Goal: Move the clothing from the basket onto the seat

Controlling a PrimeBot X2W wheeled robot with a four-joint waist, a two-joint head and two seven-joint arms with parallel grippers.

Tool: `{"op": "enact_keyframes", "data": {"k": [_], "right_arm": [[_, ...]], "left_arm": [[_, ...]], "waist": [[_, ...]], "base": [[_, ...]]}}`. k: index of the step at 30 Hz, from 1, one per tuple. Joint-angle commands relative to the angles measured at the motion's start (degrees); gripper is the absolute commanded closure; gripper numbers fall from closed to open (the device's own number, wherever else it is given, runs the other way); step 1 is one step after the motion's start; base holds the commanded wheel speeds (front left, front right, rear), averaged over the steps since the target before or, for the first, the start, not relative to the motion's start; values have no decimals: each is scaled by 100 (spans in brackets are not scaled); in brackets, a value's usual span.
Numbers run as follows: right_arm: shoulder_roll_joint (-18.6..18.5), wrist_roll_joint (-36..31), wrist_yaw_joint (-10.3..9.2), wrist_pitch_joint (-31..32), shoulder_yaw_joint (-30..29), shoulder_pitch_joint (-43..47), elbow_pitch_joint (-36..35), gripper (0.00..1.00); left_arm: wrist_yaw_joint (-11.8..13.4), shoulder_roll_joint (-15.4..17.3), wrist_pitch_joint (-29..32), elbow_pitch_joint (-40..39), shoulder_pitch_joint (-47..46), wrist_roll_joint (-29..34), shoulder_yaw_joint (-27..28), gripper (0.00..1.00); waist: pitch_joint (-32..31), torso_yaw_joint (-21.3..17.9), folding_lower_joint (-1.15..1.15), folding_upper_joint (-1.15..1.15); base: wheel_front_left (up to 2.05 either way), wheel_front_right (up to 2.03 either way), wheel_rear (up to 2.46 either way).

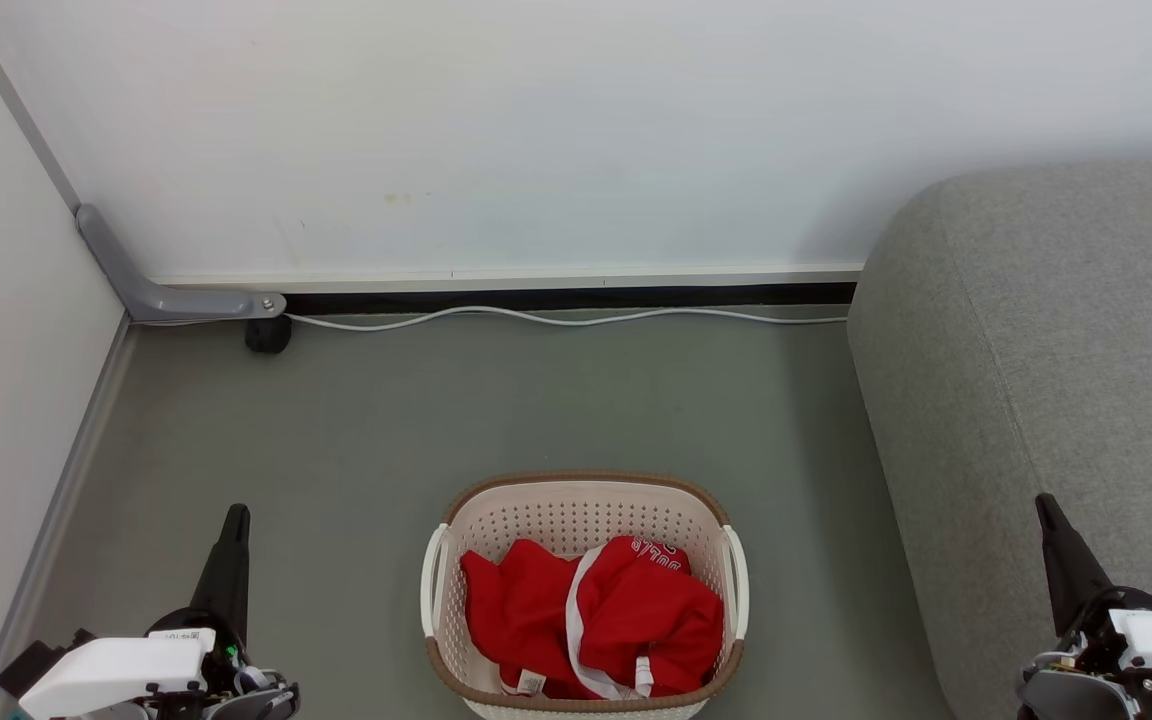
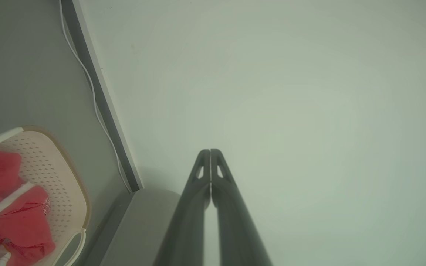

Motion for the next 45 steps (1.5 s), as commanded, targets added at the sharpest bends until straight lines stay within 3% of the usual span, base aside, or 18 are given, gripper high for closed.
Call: {"op": "enact_keyframes", "data": {"k": [1, 43, 44, 45], "right_arm": [[-59, 66, 25, 42, 100, -208, -177, 100], [-59, 66, 25, 42, 100, -208, -177, 100], [0, 0, 0, -1, 0, 0, 0, 0], [9, -3, 0, -2, 9, 16, 48, 0]], "left_arm": [[-42, 76, 33, -165, -331, -22, 188, 100], [-42, 76, 33, -165, -331, -22, 188, 100], [0, 0, 0, 0, 0, 1, 0, 0], [2, -10, -2, 49, 21, 1, -6, 0]], "waist": [[0, 0, 0, 0], [0, 0, 0, 0], [0, 0, 0, 0], [0, 0, 0, 0]], "base": [[0, 0, 0], [0, 0, 0], [0, 0, 0], [0, 0, 0]]}}
